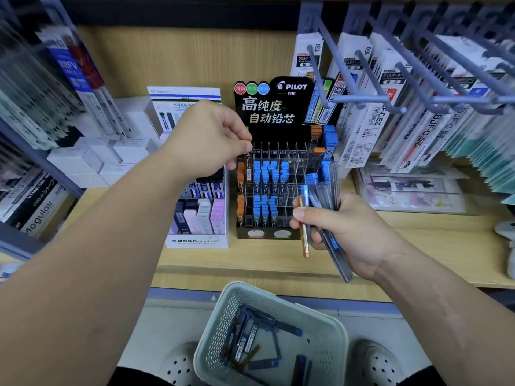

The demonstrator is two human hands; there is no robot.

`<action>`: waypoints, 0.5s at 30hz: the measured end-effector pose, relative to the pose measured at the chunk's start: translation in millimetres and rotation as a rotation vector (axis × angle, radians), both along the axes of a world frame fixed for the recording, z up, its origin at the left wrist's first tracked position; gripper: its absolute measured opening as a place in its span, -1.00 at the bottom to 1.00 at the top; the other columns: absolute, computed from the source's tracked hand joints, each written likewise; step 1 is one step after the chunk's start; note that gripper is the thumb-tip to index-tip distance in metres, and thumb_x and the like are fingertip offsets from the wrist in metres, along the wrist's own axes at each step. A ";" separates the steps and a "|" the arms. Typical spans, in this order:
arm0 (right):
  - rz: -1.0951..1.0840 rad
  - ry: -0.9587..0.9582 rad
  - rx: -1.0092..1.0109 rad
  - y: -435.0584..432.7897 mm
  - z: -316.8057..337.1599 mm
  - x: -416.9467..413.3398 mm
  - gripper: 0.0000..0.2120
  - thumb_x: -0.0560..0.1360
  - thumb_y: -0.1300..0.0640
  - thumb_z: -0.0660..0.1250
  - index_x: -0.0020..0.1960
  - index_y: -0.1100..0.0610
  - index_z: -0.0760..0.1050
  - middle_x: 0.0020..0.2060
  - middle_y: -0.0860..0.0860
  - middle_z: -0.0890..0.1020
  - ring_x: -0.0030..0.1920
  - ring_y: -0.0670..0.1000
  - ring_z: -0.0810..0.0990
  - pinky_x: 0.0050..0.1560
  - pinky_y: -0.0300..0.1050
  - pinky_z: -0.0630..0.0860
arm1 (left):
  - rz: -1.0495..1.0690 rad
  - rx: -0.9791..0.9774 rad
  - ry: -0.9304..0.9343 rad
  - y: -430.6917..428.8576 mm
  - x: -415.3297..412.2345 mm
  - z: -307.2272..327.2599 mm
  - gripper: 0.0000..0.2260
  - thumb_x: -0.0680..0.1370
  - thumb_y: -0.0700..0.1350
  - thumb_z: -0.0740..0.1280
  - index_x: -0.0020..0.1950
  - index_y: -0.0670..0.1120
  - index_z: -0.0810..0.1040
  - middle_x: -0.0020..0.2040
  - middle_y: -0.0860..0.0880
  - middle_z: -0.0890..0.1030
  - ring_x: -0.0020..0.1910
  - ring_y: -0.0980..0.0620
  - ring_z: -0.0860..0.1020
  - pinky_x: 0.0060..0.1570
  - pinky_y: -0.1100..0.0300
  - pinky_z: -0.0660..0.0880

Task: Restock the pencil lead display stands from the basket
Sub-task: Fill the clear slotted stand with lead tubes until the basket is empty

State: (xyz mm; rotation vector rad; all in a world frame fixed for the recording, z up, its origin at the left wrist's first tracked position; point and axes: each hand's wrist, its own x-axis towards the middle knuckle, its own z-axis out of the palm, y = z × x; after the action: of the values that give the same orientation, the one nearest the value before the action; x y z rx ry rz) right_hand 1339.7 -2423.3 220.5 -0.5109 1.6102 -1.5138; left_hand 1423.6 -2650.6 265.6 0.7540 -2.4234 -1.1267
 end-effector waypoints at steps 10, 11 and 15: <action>-0.001 -0.005 -0.016 2.1 -0.3 -2.8 -0.92 0.51 0.31 0.42 0.00 0.26 0.58 -0.23 0.18 0.68 -0.45 -0.04 0.41 -0.43 -0.23 0.37 | 0.048 -0.097 0.028 -2.5 -7.3 -24.1 -0.95 0.48 -0.16 0.51 -0.12 -0.02 0.70 -0.27 0.04 0.66 -0.48 0.29 0.50 -0.39 0.42 0.41; -0.002 -0.006 -0.016 2.1 -0.4 -2.8 -0.92 0.51 0.31 0.41 0.00 0.26 0.58 -0.23 0.18 0.68 -0.45 -0.04 0.41 -0.43 -0.23 0.37 | 0.048 -0.110 0.034 -2.0 -7.9 -25.2 -0.96 0.48 -0.15 0.52 -0.12 -0.01 0.71 -0.27 0.09 0.65 -0.42 0.31 0.52 -0.35 0.47 0.41; 0.006 -0.007 -0.018 2.6 -0.5 -3.2 -0.91 0.51 0.30 0.42 0.01 0.24 0.57 -0.23 0.17 0.68 -0.45 -0.04 0.41 -0.44 -0.24 0.37 | 0.055 -0.186 0.031 -2.0 -10.6 -25.9 -0.97 0.47 -0.13 0.52 -0.11 -0.02 0.74 -0.29 0.18 0.59 -0.35 0.38 0.49 -0.34 0.58 0.31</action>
State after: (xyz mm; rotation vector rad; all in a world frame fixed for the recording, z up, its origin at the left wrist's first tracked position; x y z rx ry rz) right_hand 1336.5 -2420.6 219.9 -0.5198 1.5896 -1.5251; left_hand 1413.0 -2652.6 239.7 0.7330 -2.4237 -0.8716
